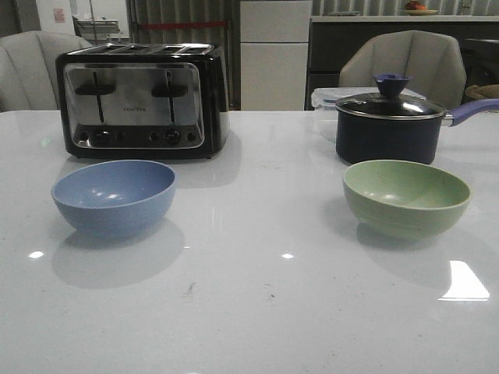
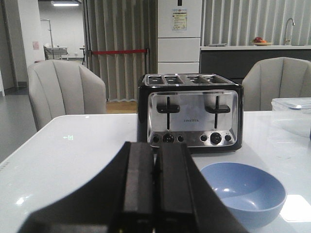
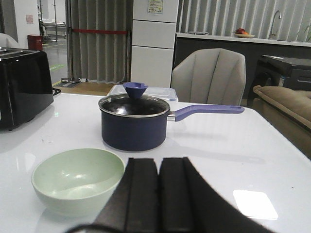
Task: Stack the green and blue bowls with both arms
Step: 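Move the right gripper down over the rim of the green bowl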
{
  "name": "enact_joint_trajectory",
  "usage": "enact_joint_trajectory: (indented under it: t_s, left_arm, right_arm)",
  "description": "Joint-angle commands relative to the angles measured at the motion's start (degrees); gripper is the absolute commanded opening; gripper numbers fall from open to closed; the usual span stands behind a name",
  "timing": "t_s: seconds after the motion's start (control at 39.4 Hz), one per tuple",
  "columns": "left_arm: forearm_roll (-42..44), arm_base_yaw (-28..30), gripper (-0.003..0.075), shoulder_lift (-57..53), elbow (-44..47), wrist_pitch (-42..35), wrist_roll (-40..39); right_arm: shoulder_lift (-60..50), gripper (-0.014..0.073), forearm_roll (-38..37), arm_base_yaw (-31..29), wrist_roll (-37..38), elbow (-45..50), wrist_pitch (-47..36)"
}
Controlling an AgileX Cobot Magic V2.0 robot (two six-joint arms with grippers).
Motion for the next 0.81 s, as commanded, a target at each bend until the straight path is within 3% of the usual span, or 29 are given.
enact_joint_trajectory:
  t_s: [0.0,0.79]
  left_arm:
    - [-0.17,0.15,0.0093,-1.22,0.33,-4.76,-0.53]
    - [-0.17,0.15,0.0093,-1.22,-0.35,-5.39,-0.53]
  right_arm:
    - [-1.13,0.0057,-0.67,-0.27,0.04,-0.16,-5.34]
    - [-1.13,0.0057,-0.5,-0.27,0.04,-0.91,-7.08]
